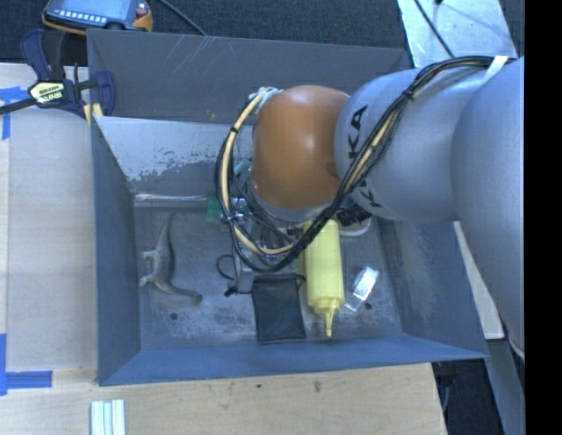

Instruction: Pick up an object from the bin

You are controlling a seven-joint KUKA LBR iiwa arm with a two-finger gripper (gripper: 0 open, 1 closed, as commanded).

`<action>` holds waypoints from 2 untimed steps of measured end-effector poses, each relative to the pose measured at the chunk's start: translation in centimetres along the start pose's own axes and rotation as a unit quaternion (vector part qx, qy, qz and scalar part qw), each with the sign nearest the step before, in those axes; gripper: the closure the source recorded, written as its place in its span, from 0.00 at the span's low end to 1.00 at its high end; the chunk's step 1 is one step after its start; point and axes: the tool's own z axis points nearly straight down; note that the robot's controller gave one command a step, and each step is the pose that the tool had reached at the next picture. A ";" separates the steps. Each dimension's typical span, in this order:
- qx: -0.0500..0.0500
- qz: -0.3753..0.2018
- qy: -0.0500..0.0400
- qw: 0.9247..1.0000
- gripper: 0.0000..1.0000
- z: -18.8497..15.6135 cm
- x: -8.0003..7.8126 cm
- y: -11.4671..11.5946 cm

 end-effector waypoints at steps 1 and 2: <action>-0.001 0.001 -0.004 1.000 0.00 -0.5 -0.2 -0.1; 0.000 -0.045 -0.006 0.999 0.00 6.6 -1.9 -5.7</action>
Offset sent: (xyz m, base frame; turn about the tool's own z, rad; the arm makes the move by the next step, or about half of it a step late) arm 0.0180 -0.0603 -0.0720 -0.0930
